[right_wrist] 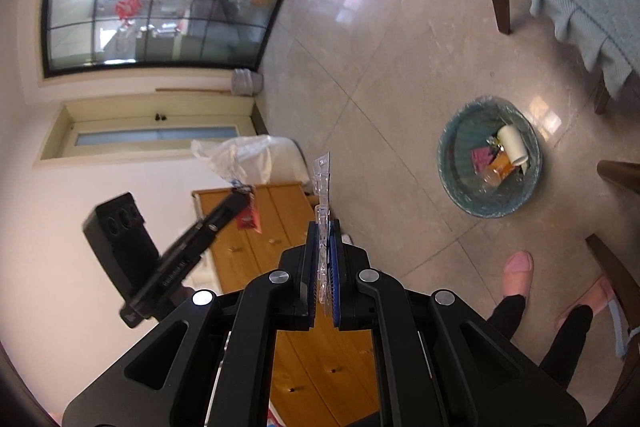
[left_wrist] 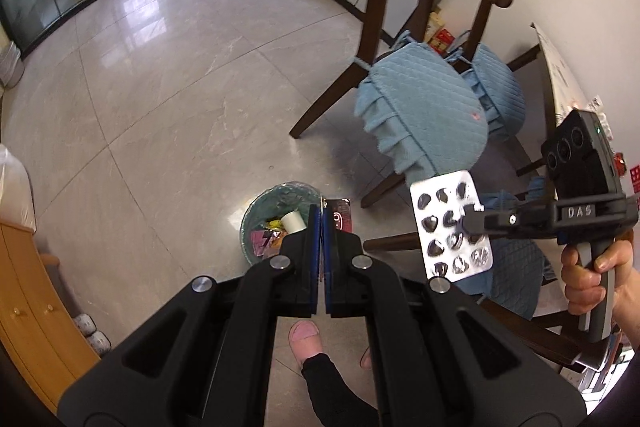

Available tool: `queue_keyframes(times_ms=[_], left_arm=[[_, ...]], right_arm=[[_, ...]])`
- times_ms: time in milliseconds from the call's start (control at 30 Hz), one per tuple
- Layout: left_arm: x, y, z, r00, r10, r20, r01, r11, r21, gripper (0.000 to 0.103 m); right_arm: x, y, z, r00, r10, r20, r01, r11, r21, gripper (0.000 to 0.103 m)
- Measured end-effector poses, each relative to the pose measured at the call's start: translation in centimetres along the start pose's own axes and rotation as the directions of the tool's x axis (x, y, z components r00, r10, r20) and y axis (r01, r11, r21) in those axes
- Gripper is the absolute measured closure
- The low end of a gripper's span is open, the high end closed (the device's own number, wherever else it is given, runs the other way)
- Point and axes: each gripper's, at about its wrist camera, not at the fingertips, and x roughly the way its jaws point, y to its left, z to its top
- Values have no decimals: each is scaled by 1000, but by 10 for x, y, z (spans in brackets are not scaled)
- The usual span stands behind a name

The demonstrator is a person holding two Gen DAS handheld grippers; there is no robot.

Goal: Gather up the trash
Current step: 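Carry both tools with their trash from the table to the teal bin, then open the left tool over the bin while the right tool opens to drop the blister pack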

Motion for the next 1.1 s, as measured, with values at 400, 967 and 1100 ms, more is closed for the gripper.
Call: queue_keyframes(times_ms=[400,967,1100], left_arm=[[126,37,-32,993,-36,-115,34,999,-24,103],[316,68,-84,966,-70,-247,60,997,-49,103],[338,70,-92,961,-59,-269,50,998,-37,103]], right_arm=[[92,-111,18,996,-84,-44,89,987,135,97],[207,-271,40,976,-194,-95,213,944,254,97],[216,-285,43,974,-206,-90,223,937,269,97]])
